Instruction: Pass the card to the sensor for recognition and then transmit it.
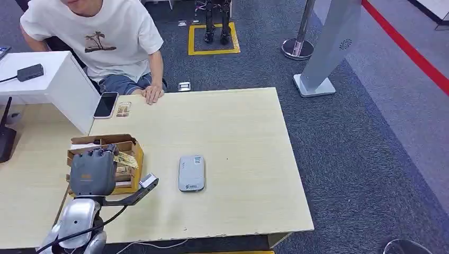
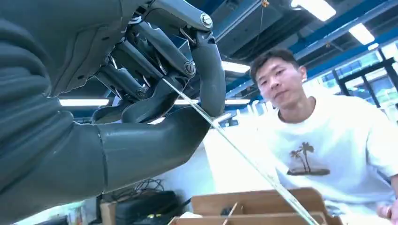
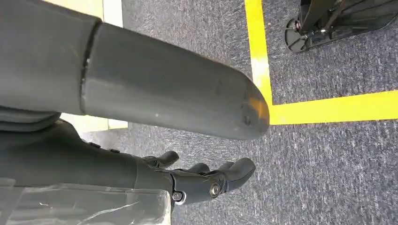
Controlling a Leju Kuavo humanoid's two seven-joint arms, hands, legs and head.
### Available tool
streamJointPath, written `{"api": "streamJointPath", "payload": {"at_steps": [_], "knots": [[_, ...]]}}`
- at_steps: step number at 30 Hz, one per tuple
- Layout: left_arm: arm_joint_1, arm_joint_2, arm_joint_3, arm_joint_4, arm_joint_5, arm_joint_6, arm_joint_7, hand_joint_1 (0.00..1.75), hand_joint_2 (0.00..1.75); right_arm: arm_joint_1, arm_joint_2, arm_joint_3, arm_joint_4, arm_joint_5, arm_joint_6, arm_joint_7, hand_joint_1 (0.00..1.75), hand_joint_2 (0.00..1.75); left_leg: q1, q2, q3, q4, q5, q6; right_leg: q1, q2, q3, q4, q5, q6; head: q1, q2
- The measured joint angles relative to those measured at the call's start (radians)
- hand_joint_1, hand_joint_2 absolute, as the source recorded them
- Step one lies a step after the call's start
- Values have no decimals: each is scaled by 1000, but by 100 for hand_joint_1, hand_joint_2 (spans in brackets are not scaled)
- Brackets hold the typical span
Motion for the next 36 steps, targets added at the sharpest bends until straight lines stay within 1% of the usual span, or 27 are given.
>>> {"api": "streamJointPath", "payload": {"at_steps": [4,8,15,23,28,36], "knots": [[-10,11,-16,-8,0,6,0,175,175,0,0,0,0,0,1,0,0,0,0,0,0,0,0,0,0,0,0,0,0,0,0,0],[-24,12,-21,-9,0,6,-16,175,175,-1,0,0,0,0,1,0,0,0,0,0,0,0,0,0,0,0,0,0,0,0,0,0],[-43,14,-20,-16,0,8,-14,175,175,0,0,0,0,2,2,0,0,0,0,0,0,0,0,0,0,0,0,0,0,0,0,0],[-41,-21,97,11,1,26,-26,175,175,-1,0,9,0,23,12,1,0,0,0,0,0,0,0,0,0,0,0,0,0,0,0,0],[-41,-50,174,53,1,37,-61,175,175,-1,0,19,0,37,14,4,0,0,0,0,0,0,0,0,0,0,0,0,0,0,0,0],[-43,-69,218,88,1,35,-68,175,175,-1,0,26,0,38,14,4,0,0,0,0,0,0,0,0,0,0,0,0,0,0,0,0]]}}
